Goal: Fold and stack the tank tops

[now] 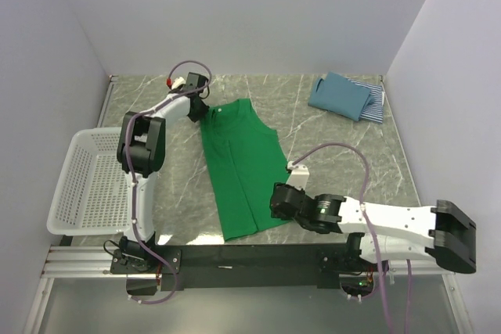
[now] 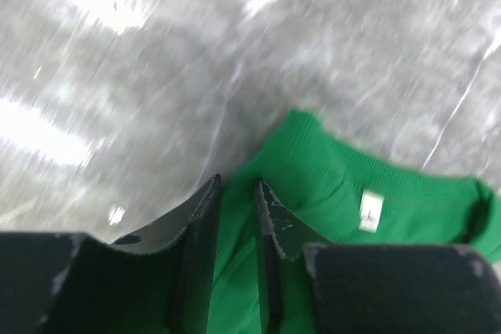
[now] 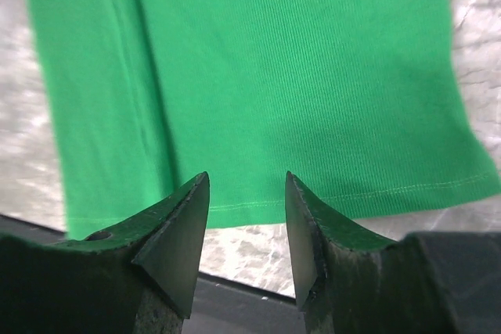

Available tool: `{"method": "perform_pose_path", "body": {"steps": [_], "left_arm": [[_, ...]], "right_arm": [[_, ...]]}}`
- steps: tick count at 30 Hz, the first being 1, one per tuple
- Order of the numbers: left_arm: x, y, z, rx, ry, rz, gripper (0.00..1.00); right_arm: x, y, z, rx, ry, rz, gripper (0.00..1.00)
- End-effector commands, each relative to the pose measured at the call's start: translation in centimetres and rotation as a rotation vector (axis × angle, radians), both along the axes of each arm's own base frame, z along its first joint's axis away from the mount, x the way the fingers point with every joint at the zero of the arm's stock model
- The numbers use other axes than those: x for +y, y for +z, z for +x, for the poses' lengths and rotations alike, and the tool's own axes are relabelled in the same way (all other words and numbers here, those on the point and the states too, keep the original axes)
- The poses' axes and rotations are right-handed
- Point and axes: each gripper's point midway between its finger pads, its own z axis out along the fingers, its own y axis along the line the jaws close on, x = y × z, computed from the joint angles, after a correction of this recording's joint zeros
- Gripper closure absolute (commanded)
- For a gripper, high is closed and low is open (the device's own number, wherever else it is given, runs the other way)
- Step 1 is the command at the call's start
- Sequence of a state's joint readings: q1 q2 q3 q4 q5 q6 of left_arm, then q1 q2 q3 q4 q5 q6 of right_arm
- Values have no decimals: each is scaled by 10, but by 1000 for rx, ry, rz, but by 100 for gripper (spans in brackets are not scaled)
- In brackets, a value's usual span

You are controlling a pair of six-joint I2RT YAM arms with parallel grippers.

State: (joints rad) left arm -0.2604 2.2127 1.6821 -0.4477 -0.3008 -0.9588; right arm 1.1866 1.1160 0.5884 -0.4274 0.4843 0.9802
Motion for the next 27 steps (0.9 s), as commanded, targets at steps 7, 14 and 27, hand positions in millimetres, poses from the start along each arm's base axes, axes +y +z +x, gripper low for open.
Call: {"method": "perform_pose_path", "body": {"steps": [7,14,27], "left_arm": [[11,3,42,-7,-55,23,70],[12,59,57,-149,-92,-25,69],[-35,92,18,-239,-151,-137,68]], "right_arm": [[-29,34,22,-85,-131,48,47],[-64,16,44,-50,-239,30,45],[-74,-27,45,95,-289,49,43]]}}
